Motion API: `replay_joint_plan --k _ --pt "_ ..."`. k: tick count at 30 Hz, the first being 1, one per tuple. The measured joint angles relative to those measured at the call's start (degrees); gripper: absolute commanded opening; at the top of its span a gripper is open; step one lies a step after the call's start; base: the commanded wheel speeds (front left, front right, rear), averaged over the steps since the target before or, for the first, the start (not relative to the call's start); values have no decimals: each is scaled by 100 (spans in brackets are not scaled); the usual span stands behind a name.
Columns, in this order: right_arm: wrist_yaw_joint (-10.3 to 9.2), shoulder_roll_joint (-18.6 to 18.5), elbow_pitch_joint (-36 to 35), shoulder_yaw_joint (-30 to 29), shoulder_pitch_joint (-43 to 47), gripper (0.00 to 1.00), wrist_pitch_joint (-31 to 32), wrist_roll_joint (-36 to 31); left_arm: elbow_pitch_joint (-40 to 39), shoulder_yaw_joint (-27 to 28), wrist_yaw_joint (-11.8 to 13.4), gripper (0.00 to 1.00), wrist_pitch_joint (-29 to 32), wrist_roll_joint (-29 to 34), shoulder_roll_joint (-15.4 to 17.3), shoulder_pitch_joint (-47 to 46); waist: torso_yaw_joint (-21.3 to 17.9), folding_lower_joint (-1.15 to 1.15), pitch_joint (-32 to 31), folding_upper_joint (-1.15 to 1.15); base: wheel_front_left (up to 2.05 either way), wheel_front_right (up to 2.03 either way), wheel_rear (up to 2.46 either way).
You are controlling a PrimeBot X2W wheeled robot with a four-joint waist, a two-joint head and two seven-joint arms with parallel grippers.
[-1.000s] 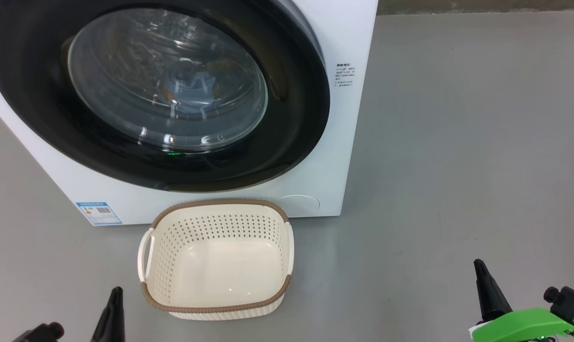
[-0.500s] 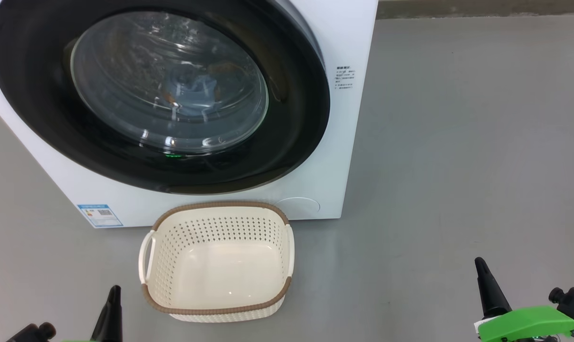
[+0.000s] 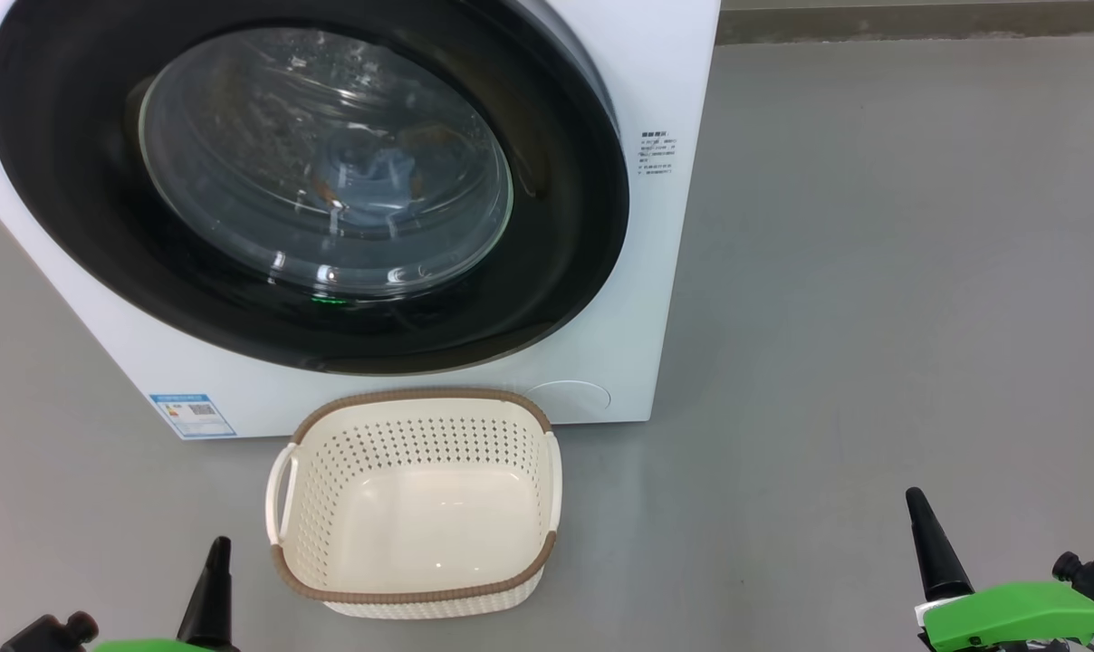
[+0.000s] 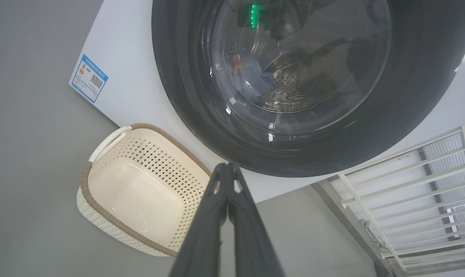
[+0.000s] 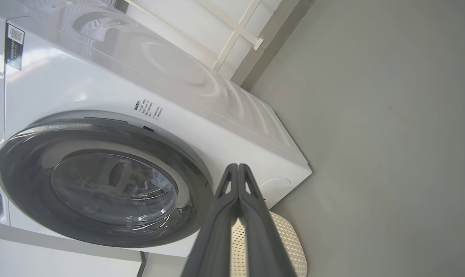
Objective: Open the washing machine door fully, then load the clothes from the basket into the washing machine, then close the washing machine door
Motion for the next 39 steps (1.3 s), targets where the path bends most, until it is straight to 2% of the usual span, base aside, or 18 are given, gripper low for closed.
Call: replay_joint_plan --k 39 --pt "-1 79 -199 -169 -21 0 654 2034 110 196 0 0 578 -2247 -93 -227 14 0 -141 0 0 0 0"
